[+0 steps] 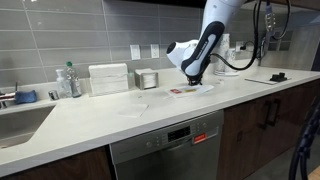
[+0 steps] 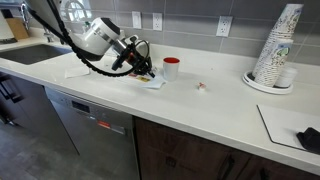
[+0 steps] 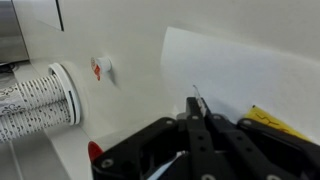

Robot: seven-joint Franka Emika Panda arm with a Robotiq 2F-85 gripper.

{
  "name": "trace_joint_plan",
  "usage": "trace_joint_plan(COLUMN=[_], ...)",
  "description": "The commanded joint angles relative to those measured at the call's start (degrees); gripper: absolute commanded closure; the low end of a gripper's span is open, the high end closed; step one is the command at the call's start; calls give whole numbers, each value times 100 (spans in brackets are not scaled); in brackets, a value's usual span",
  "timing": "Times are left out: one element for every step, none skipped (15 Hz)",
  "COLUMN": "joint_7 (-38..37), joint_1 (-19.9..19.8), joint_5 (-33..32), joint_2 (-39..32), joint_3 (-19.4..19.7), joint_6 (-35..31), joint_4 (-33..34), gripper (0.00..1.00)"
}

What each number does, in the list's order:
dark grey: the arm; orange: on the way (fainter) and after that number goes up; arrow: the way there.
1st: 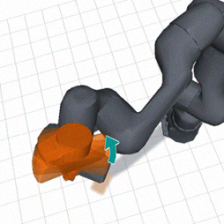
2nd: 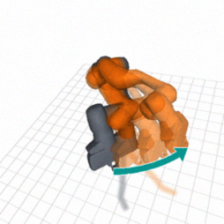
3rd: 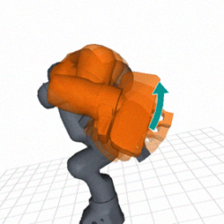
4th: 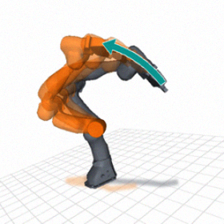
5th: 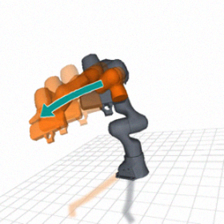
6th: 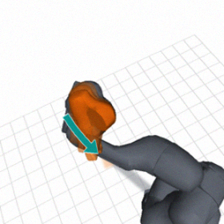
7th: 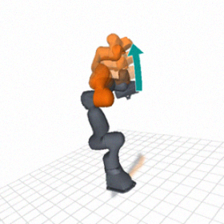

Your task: Put the white sachet on the white napkin on the right

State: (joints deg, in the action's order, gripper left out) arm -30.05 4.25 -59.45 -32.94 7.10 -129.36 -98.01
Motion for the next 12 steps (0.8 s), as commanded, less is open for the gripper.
trace_joint_plan(joint_7=[-66,-16,14,115,194,241,320,474,566,705,855,1166], joint_1=[-10,-23,-21,-39,-49,-48,-37,-50,-43,-44,-70,-162], joint_5=[-242,-184,-161,-48,24,69,89,164,176,242,371,671], joint_2=[-321,-320,-318,-266,-208,-154,-90,-16,29,89,150,290], joint_3=[37,8,2,-36,-62,-77,-86,-129,-143,-179,-241,-389], joint_6=[-89,-49,-17,51,101,143,202,265,317,401,447,389], joint_4=[347,376,391,374,351,332,302,258,238,204,182,88], gripper=[94,71,69,69,62,56,47,41,34,25,18,10])
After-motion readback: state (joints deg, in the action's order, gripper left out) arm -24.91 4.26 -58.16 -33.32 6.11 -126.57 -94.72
